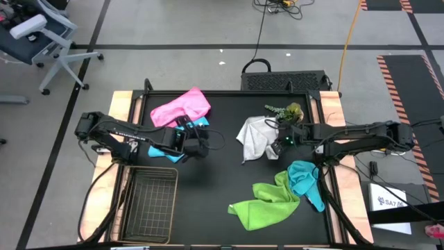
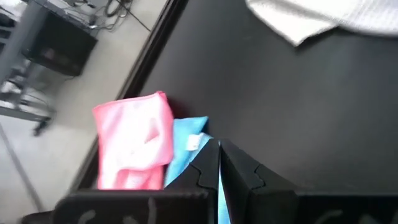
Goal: Fold microfiber towels
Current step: Fold the gray microfiber cloth
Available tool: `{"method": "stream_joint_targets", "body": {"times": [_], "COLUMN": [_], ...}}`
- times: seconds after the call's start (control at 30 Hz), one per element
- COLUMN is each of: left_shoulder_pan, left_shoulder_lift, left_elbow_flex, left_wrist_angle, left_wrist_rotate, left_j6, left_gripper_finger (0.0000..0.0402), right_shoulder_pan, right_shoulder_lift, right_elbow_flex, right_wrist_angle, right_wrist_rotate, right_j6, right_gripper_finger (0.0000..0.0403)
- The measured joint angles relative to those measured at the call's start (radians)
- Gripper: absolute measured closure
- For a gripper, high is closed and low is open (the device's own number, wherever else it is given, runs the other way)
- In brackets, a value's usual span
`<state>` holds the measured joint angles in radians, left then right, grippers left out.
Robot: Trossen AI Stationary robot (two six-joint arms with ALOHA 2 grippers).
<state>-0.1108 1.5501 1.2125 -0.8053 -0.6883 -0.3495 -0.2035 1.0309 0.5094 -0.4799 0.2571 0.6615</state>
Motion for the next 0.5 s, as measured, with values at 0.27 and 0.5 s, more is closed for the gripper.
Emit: {"method": "stream_joint_targets", "body": {"times": [0.27, 0.5], "left_shoulder_pan": [0.000, 0.000], "left_shoulder_lift": [0.000, 0.000], "left_elbow_flex": [0.000, 0.000], "left_wrist_angle": [0.076, 0.083], "left_wrist_rotate": [0.054, 0.055], "left_j6": [0.027, 0.003], "left_gripper_finger": [0.0385, 0.0385], "right_shoulder_pan": [0.000, 0.000], "right_shoulder_lift": [0.000, 0.000], "right_elbow_flex": [-0.118, -0.159], "right_wrist_angle": [0.171, 0.267], "right_wrist_rotate": [-0.001, -0.001], "right_j6": [0.003, 0.007], "right_gripper_finger": [0.0215, 0.0249]}}
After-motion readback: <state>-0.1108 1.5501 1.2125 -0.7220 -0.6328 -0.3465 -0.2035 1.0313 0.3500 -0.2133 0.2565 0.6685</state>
